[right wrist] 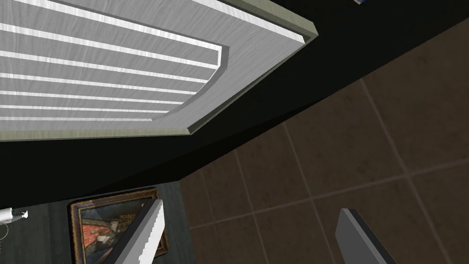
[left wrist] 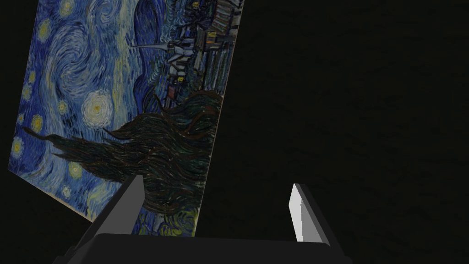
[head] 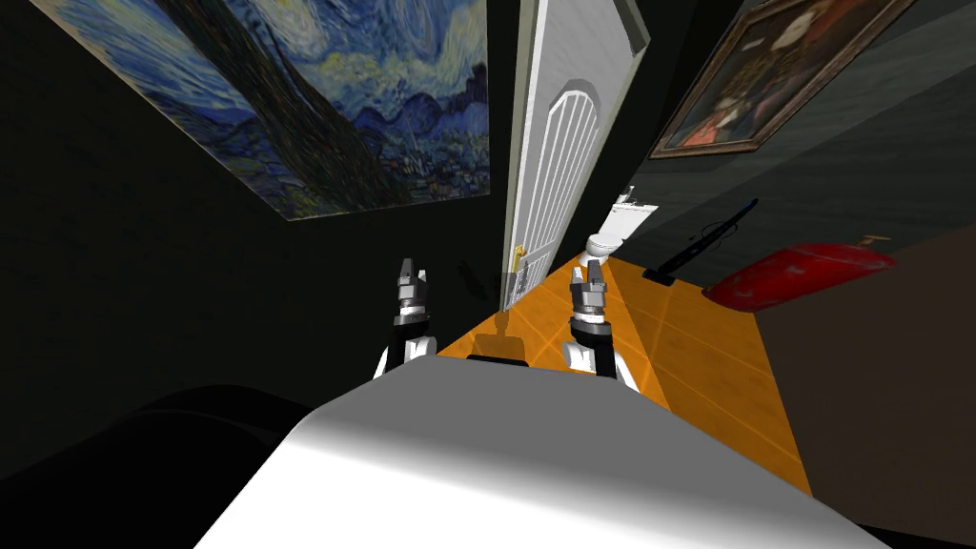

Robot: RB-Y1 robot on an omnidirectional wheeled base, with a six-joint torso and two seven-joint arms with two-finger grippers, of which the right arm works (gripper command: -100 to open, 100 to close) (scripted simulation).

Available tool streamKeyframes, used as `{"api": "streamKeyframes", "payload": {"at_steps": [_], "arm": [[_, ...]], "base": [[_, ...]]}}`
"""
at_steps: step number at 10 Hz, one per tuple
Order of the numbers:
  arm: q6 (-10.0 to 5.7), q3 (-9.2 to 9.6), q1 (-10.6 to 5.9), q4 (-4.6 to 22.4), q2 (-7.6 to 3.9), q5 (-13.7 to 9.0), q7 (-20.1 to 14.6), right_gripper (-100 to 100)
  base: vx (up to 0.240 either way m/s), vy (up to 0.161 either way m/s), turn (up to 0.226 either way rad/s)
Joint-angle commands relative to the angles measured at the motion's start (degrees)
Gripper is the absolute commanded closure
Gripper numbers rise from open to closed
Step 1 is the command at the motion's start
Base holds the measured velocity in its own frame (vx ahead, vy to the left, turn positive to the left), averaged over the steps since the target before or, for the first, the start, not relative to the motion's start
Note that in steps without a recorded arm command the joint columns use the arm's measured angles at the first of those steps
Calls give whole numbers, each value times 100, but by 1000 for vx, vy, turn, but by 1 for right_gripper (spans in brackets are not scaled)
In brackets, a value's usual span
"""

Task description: Pull the door open

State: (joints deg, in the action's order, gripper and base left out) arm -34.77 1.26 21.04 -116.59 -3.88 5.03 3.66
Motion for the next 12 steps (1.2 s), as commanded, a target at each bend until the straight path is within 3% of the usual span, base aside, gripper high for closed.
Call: {"api": "streamKeyframes", "payload": {"at_steps": [1, 12], "arm": [[21, 13, -94, 220, -85, 144, 194, -100], [197, 155, -872, 1788, -527, 1133, 1459, -100]], "base": [[78, -67, 107], [75, -71, 98]]}}
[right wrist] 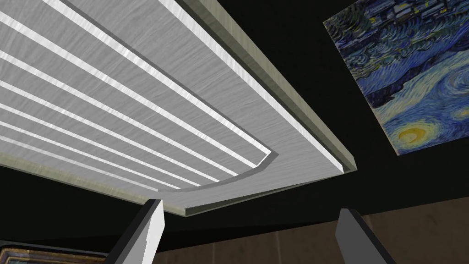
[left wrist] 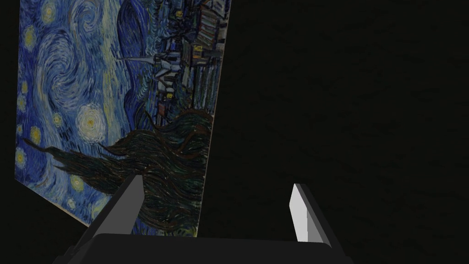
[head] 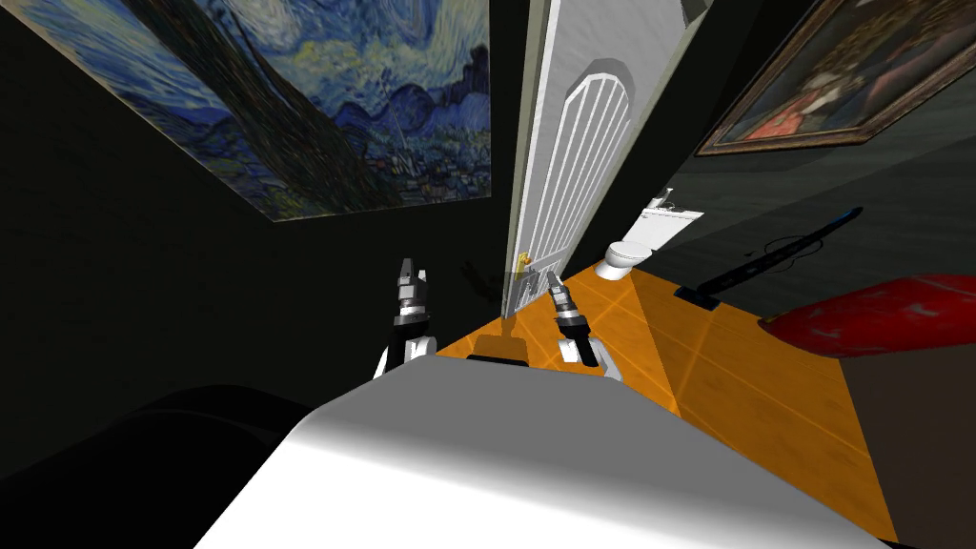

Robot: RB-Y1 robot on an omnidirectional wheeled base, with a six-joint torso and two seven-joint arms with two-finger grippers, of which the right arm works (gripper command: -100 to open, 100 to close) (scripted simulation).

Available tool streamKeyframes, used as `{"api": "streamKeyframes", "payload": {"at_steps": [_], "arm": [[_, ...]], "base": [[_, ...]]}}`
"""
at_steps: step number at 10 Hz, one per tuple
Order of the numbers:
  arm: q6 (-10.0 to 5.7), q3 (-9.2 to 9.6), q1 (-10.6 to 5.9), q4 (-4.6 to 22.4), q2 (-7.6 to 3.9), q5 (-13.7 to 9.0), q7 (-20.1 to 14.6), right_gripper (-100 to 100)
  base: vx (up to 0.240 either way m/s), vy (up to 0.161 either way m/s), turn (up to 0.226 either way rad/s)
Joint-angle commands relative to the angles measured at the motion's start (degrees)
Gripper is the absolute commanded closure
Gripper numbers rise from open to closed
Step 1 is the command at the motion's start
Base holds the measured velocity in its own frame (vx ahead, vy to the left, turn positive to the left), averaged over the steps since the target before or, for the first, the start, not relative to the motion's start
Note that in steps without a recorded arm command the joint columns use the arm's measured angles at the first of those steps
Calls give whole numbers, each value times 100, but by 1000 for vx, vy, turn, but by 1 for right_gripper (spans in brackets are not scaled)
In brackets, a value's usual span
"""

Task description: Pull the door open

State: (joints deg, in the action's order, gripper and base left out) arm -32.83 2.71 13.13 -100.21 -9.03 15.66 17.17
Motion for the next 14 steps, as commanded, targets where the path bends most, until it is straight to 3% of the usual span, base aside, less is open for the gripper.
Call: {"api": "streamKeyframes", "payload": {"at_steps": [1, 2, 14], "arm": [[22, 24, -159, 286, -54, 170, 237, -100], [22, 24, -159, 313, -54, 170, 237, -100], [216, 181, -1018, 2047, -495, 1263, 1635, -100]], "base": [[91, -84, 107], [62, -64, 52], [72, -82, 99]]}}
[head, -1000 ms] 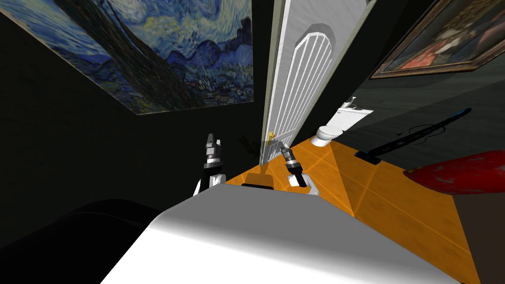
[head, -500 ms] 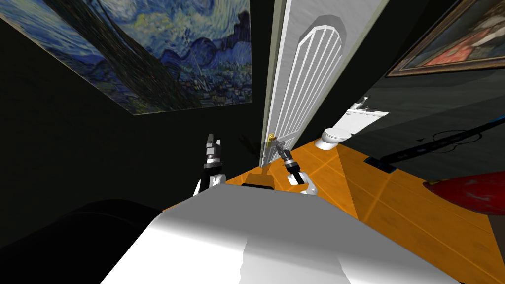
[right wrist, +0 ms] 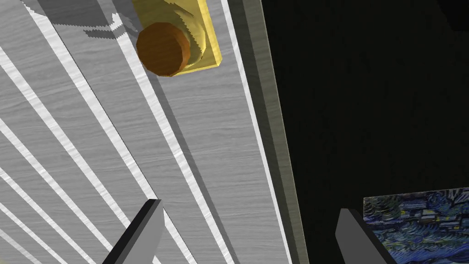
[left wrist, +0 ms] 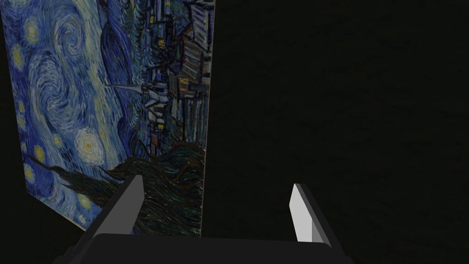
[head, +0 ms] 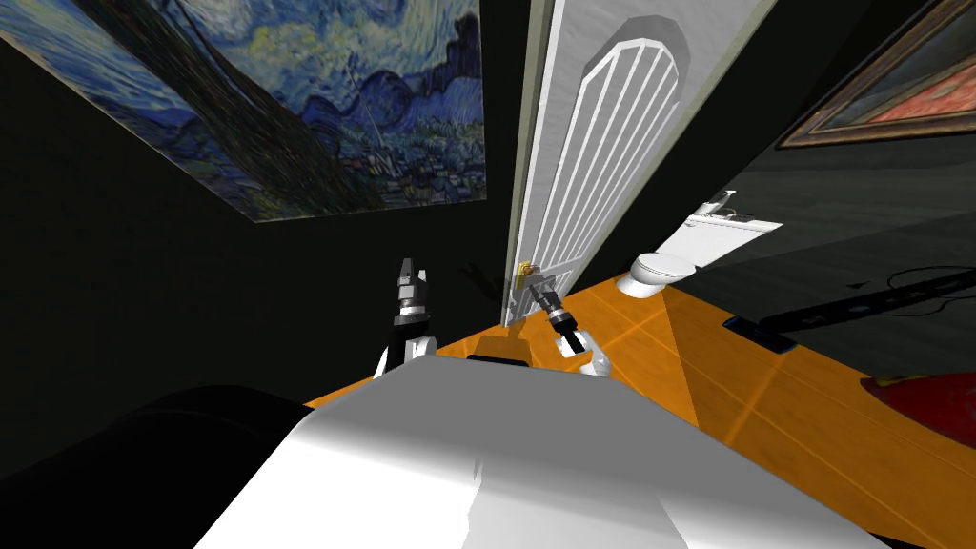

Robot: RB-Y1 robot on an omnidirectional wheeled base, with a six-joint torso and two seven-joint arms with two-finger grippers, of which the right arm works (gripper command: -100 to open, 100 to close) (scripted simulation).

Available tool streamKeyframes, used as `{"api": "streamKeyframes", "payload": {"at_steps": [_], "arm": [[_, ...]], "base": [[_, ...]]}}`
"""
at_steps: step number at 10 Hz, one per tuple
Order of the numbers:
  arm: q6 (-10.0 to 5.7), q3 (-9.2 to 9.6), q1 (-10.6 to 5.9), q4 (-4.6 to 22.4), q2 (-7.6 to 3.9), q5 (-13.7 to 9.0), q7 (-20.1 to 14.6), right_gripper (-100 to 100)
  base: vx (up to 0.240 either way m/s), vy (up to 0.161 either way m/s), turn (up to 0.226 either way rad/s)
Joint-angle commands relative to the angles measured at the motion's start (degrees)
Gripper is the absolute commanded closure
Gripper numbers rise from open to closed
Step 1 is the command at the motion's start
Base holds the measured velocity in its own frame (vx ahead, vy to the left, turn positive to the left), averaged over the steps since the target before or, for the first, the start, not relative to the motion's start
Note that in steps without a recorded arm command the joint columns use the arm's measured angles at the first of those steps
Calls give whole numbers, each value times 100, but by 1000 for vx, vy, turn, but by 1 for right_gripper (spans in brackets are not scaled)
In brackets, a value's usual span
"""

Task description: Pull the door open

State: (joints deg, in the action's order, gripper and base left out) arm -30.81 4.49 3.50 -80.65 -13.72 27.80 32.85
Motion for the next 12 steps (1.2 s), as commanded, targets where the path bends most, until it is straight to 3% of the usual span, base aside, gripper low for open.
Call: {"api": "streamKeyframes", "payload": {"at_steps": [1, 7, 9, 11, 12], "arm": [[26, 15, -111, 205, -54, 121, 158, -100], [113, 84, -494, 979, -239, 608, 781, -100], [133, 91, -527, 994, -258, 617, 767, -100], [196, -111, -617, 1128, -142, 593, 936, -100], [251, -301, -695, 1243, -29, 564, 1082, -100]], "base": [[65, -75, 87], [65, -84, 84], [50, -56, 42], [20, -16, 223], [29, -20, 316]]}}
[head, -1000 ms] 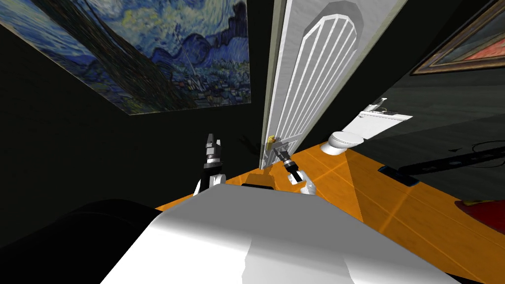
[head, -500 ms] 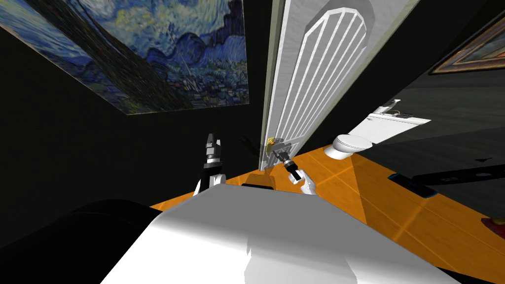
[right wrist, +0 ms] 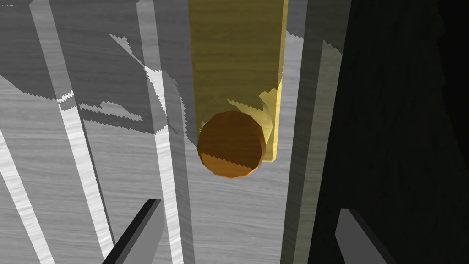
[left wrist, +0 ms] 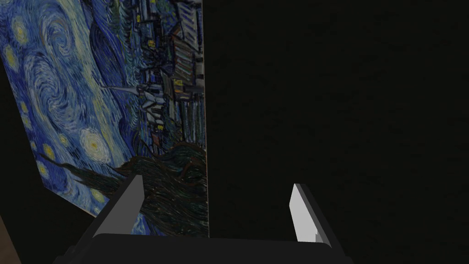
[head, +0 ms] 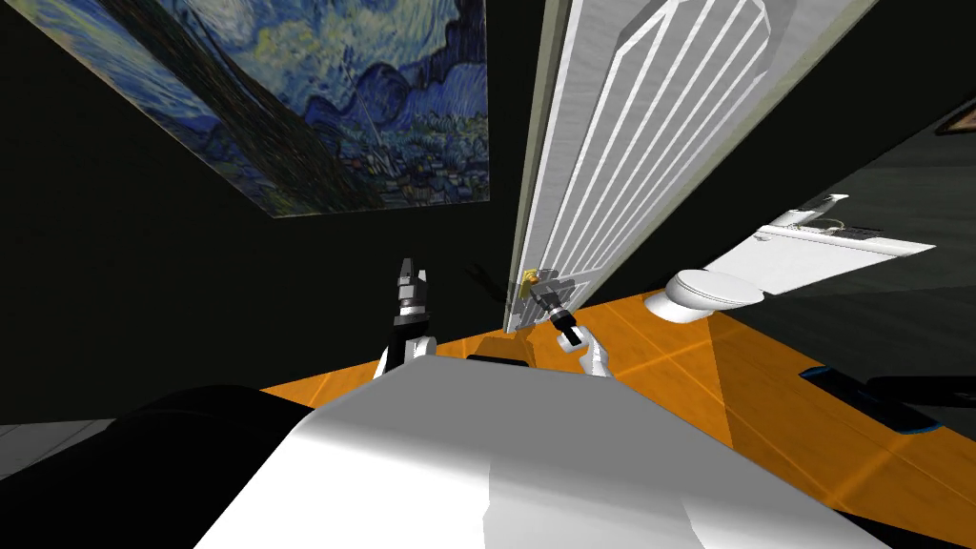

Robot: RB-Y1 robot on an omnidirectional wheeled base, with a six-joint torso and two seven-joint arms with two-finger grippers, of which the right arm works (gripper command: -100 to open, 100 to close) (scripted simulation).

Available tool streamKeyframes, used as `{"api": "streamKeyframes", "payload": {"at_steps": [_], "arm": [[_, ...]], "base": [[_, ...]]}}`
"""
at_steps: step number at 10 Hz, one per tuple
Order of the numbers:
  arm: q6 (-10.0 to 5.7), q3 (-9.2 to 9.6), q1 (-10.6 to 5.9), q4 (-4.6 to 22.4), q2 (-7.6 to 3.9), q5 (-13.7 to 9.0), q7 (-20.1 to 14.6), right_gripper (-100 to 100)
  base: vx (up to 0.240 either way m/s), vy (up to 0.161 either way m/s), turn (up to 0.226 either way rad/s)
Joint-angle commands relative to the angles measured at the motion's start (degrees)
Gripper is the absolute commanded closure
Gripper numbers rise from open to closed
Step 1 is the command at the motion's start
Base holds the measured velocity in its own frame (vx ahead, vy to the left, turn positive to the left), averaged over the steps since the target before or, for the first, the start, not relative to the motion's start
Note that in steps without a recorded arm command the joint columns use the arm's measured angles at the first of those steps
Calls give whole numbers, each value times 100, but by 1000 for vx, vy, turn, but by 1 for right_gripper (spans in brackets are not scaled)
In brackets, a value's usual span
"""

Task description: Pull the door open

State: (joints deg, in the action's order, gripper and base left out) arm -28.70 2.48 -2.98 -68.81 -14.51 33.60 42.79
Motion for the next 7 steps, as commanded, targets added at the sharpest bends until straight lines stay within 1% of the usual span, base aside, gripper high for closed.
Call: {"api": "streamKeyframes", "payload": {"at_steps": [1, 4, 6, 7], "arm": [[72, -209, -90, 123, 114, -33, 170, -100], [171, -546, -227, 326, 313, -84, 428, -100], [231, -754, -311, 451, 436, -115, 587, -100], [279, -920, -379, 550, 534, -140, 714, -100]], "base": [[28, -32, 272], [28, -35, 203], [27, -45, 236], [23, -61, 249]]}}
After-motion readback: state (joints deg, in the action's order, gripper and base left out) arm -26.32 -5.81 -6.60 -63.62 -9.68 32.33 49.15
